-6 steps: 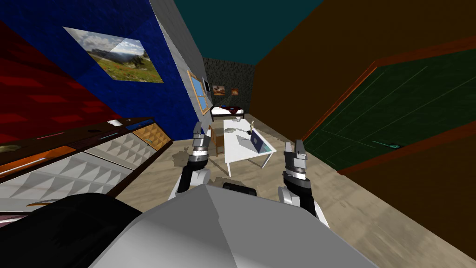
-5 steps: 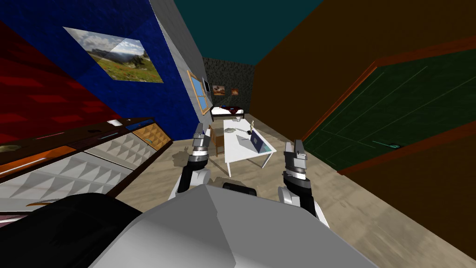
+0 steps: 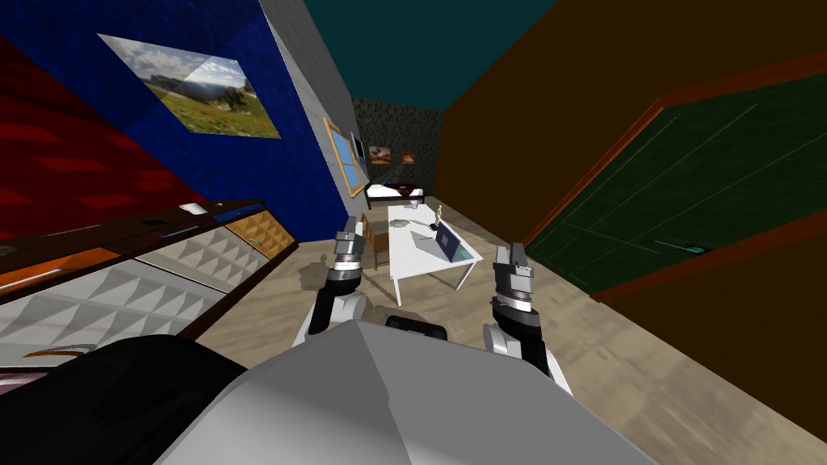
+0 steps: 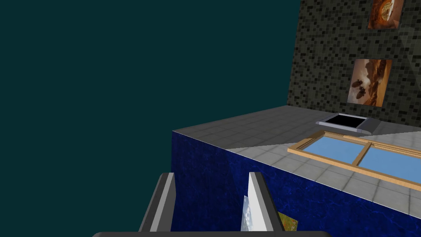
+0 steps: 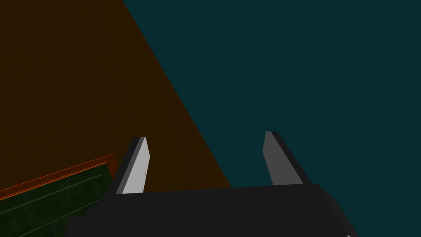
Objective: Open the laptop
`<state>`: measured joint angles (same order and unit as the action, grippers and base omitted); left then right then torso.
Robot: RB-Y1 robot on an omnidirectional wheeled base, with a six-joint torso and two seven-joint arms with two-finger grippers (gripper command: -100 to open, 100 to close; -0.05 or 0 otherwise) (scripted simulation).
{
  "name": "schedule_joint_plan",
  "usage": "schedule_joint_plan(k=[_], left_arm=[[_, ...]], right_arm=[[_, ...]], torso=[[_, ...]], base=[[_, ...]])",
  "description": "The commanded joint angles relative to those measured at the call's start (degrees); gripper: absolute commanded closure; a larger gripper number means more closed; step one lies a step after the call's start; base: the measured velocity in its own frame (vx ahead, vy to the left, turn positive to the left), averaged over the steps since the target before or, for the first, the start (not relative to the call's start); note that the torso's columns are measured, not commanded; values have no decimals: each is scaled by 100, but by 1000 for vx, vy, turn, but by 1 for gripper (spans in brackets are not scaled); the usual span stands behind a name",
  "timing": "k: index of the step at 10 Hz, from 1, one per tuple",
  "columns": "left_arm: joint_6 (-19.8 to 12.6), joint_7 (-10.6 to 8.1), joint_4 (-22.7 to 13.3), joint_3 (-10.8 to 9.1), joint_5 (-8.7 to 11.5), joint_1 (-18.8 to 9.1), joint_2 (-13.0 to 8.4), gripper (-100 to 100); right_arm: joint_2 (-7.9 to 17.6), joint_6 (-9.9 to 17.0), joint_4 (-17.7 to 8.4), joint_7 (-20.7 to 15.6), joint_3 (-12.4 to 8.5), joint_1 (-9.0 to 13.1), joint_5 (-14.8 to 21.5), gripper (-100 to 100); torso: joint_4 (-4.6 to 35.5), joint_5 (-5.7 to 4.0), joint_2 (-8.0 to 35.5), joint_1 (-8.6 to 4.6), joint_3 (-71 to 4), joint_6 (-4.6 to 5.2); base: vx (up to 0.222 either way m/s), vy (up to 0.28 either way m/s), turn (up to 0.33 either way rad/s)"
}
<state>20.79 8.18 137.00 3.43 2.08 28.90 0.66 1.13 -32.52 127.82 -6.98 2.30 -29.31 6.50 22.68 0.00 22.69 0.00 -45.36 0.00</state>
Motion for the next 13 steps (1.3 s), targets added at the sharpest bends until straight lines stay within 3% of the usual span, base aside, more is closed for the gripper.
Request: schedule_joint_plan(k=[1,3,4,6,13], left_arm=[[0,0,0,0,0,0,0,0],[0,0,0,0,0,0,0,0],[0,0,0,0,0,0,0,0],[-1,0,-2,0,0,1,0,0],[-1,0,-2,0,0,1,0,0]], right_arm=[[0,0,0,0,0,0,0,0],[0,0,0,0,0,0,0,0],[265,27,-51,-92,-27,24,90,-100],[487,65,-121,-223,-65,58,217,-100],[1069,269,-481,-962,-279,241,937,-100]], torso=[[423,0,424,0,-845,0],[1269,0,1270,0,-2537,0],[1692,0,1693,0,-3383,0],[1936,0,1935,1,-3892,0],[1960,1,1960,1,-3920,0]], base=[[0,0,0],[0,0,0],[15,2,28],[19,4,33],[30,5,46]])
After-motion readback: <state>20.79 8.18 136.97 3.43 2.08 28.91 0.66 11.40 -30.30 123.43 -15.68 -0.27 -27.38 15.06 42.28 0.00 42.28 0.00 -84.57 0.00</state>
